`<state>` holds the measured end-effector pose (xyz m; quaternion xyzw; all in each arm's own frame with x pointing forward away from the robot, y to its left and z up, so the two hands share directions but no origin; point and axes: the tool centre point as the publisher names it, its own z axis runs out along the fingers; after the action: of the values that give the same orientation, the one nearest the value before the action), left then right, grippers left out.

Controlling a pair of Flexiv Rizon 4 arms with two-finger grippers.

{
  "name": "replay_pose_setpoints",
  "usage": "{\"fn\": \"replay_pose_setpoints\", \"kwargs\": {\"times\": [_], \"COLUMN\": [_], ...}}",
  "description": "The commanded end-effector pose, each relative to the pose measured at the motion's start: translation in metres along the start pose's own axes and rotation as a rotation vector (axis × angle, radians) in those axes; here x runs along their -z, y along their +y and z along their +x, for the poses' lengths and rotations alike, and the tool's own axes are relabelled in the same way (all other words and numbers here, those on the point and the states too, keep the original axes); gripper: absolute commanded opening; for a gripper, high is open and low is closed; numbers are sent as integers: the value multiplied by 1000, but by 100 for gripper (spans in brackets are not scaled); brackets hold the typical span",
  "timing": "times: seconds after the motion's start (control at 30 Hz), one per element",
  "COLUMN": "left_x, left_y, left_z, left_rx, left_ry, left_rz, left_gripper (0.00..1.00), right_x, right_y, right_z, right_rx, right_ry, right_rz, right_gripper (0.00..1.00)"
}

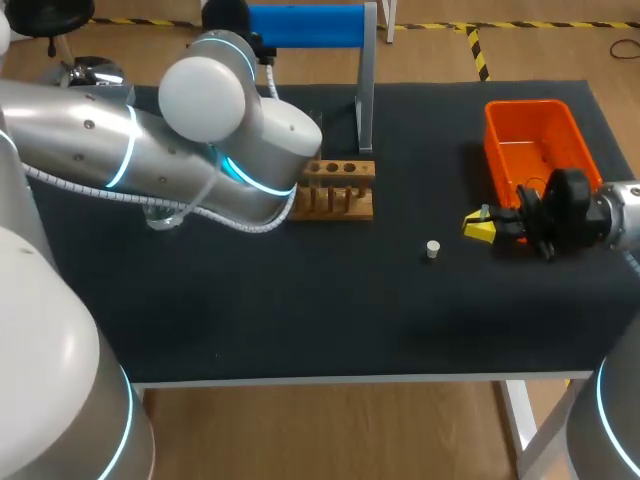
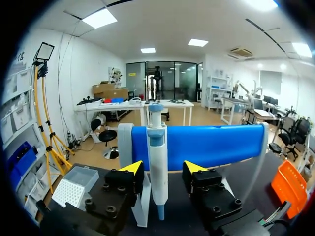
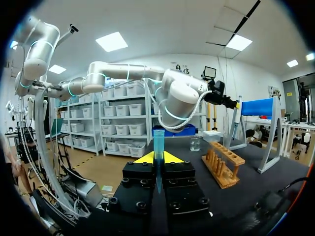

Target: Invert the test tube, pick up the pipette, mount the tip to pipette, aspirate from beaker and dispense into the tube, eject the tip, return the pipette, and cap with the stopper.

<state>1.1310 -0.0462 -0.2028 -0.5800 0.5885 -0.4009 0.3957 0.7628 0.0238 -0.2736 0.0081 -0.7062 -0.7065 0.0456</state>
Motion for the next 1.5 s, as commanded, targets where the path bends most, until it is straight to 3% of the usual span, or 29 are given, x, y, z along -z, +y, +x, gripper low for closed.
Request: {"fn": "replay_pose_setpoints", "kwargs": {"times": [0.03, 1.5], "left_x": [-10, -31], "left_y": [1, -8], "left_z": [0, -1], "left_rx": [0, 1], "left_ry": [3, 13], "left_rz": [8, 38], "left_gripper": [49, 48], "right_x": [1, 1], "right_y": [0, 0], "right_z": [1, 1], "right_rx": [1, 1], "right_ry": [0, 0], "right_rz": [1, 1], "right_gripper": [0, 0]}}
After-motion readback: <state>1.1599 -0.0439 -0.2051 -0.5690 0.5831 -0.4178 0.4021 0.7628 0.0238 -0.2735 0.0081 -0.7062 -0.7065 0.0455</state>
